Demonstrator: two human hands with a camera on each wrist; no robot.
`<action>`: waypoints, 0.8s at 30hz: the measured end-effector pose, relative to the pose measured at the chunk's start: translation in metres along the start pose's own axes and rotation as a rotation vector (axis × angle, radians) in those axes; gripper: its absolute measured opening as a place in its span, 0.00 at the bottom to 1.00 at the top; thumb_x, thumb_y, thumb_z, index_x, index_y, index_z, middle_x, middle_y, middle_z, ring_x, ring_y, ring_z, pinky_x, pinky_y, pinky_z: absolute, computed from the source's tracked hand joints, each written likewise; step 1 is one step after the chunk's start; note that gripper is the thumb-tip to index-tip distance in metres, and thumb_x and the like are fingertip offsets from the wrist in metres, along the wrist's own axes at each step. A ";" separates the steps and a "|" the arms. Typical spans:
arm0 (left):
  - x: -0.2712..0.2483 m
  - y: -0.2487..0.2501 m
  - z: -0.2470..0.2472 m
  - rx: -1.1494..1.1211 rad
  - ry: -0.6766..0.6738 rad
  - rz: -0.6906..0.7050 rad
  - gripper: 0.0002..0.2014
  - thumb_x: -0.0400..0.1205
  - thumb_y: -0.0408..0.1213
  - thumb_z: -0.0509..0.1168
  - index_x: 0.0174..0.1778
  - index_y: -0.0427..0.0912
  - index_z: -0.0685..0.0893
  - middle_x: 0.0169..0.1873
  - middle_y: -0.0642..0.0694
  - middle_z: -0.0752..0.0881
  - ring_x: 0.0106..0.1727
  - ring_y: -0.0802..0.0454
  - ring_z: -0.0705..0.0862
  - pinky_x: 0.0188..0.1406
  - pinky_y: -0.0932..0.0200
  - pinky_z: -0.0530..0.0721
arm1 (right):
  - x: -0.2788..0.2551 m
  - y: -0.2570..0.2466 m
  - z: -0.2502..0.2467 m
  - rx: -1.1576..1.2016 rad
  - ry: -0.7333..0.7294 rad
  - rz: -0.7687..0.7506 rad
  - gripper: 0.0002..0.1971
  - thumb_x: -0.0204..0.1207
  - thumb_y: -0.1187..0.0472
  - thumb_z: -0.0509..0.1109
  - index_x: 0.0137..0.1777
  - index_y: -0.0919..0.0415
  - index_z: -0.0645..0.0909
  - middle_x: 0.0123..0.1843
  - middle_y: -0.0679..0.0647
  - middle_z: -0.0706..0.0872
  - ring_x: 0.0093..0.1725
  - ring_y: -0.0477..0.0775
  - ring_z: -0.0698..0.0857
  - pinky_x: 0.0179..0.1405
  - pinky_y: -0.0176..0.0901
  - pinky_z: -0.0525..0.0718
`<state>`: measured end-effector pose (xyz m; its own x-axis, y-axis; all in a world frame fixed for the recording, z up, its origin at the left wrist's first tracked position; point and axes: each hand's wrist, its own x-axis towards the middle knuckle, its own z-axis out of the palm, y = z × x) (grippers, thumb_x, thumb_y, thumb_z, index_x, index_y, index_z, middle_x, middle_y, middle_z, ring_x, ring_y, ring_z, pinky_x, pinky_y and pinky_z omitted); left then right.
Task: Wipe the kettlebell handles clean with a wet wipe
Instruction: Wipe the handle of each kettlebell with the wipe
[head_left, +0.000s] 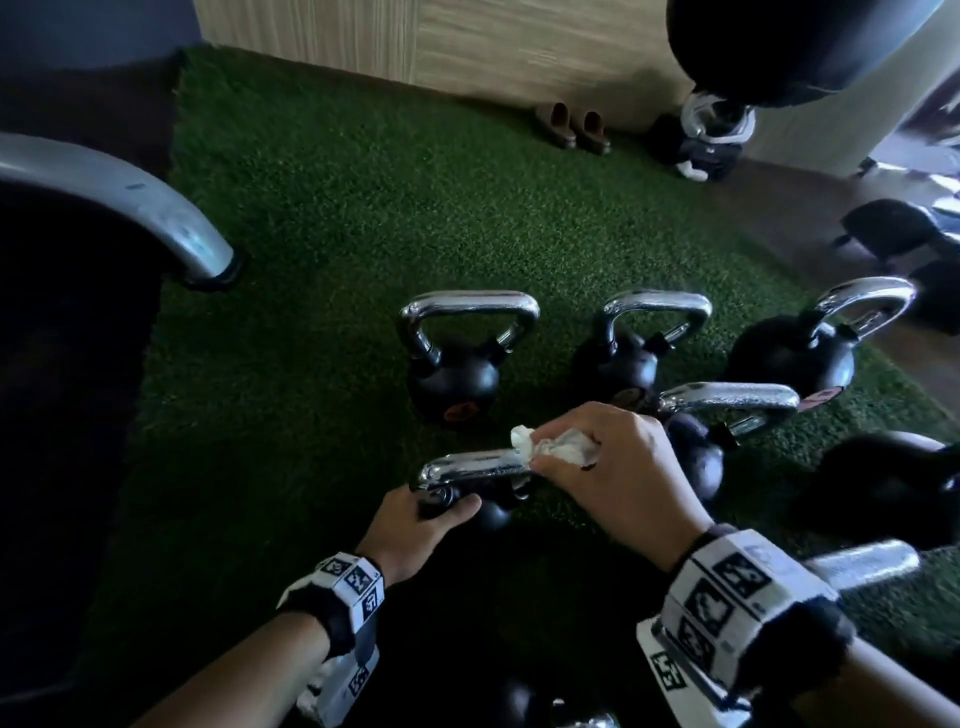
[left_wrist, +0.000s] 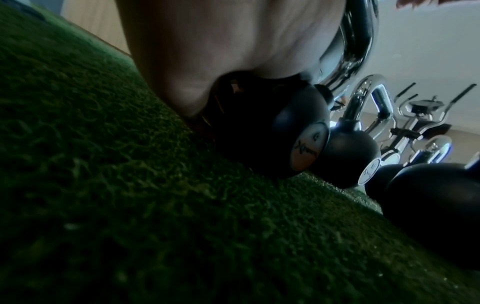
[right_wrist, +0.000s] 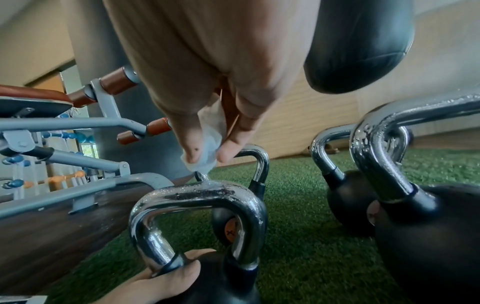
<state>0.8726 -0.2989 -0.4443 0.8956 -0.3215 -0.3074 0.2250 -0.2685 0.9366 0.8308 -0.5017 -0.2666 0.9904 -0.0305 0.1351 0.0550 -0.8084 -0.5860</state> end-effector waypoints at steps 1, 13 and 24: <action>0.002 -0.001 -0.002 -0.006 -0.018 0.000 0.06 0.79 0.52 0.78 0.49 0.58 0.93 0.45 0.65 0.94 0.49 0.69 0.90 0.55 0.66 0.82 | 0.001 -0.001 0.004 0.003 0.036 -0.027 0.09 0.66 0.59 0.87 0.44 0.49 0.93 0.43 0.41 0.91 0.47 0.37 0.87 0.43 0.18 0.75; 0.014 -0.017 -0.003 -0.051 -0.061 0.034 0.26 0.68 0.71 0.77 0.58 0.62 0.91 0.55 0.54 0.94 0.61 0.55 0.91 0.73 0.40 0.82 | 0.011 -0.004 0.041 -0.030 -0.163 -0.099 0.06 0.77 0.60 0.77 0.50 0.62 0.92 0.43 0.50 0.85 0.40 0.45 0.84 0.43 0.36 0.81; 0.006 -0.004 -0.005 0.013 -0.086 0.000 0.16 0.77 0.60 0.77 0.58 0.63 0.92 0.54 0.61 0.94 0.61 0.62 0.90 0.75 0.47 0.82 | 0.007 0.002 0.027 -0.136 -0.136 -0.033 0.08 0.71 0.71 0.79 0.41 0.56 0.93 0.43 0.54 0.89 0.40 0.53 0.89 0.45 0.50 0.88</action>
<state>0.8793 -0.2951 -0.4488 0.8591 -0.3982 -0.3215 0.2198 -0.2804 0.9344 0.8414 -0.4872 -0.2886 0.9968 0.0696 0.0381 0.0793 -0.8801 -0.4681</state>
